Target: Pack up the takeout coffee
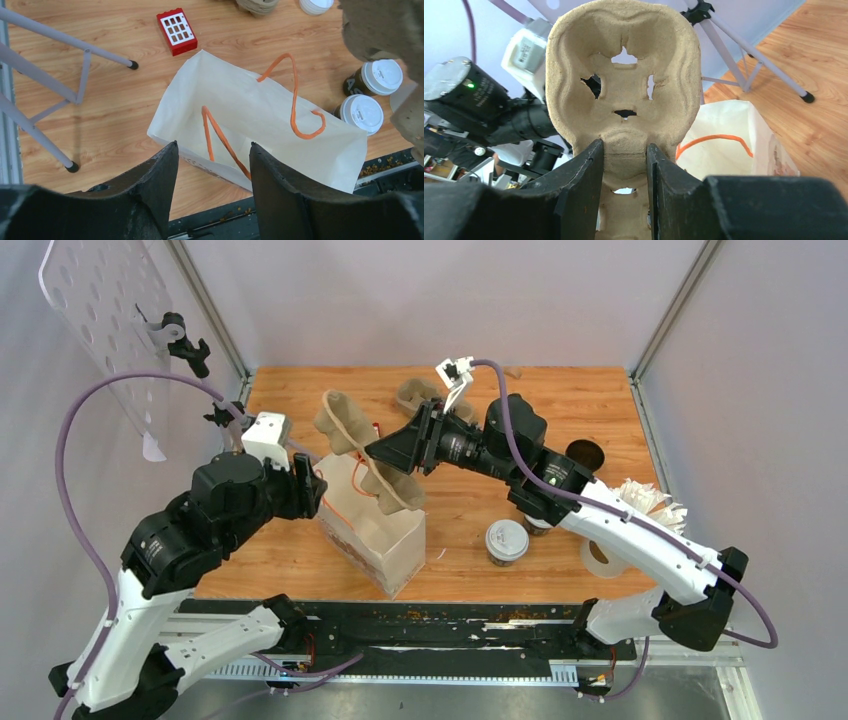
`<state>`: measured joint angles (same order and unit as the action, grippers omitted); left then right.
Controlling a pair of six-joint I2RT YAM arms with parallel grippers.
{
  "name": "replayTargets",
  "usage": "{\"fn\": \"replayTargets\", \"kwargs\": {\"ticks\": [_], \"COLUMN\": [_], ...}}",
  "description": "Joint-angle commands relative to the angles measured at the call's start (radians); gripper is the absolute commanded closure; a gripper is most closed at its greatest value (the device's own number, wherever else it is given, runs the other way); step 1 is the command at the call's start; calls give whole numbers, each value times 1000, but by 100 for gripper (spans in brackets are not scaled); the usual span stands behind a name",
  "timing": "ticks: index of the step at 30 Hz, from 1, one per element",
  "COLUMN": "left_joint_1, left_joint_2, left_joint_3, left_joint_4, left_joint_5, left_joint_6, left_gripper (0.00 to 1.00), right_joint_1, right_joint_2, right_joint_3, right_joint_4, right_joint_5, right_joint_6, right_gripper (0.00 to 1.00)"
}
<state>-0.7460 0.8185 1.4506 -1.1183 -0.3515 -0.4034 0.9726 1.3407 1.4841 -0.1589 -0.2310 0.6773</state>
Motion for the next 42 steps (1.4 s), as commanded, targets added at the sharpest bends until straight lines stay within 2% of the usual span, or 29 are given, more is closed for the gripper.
{"fn": "replayTargets", "kwargs": {"ticks": [1,3,8,11,15,28,31,42], "left_joint_1": [-1,-2,-1,-1,-2,-1,-1,-2], "left_joint_2": [-9,-15,-33,-42,-59,-81,-88,-96], "left_joint_3": [-19,-25,-37,-42,-60,-84,-86,-91], "left_joint_4": [57,66,89,93,103,124,124,138], "left_joint_5": [-2,-1,31,46,65,81,79,81], "left_joint_6": [-15,-11,3,5,6,-3,-3,-5], "left_gripper": [41,49,80,90,98,100,100,100], "right_joint_1": [26,41,81,103,115,183,187,188], "right_joint_2": [-26,-21,-3,7,20,95,92,66], "right_joint_3": [-24,-38,-59,-68,-103,-134,-145,-124], "right_joint_4": [122,148,204,215,255,290,240,26], "right_joint_5": [10,13,38,75,98,217,299,454], "right_joint_6": [86,105,148,160,204,256,220,15], "right_gripper": [72,72,72,71,71,71,71,72]}}
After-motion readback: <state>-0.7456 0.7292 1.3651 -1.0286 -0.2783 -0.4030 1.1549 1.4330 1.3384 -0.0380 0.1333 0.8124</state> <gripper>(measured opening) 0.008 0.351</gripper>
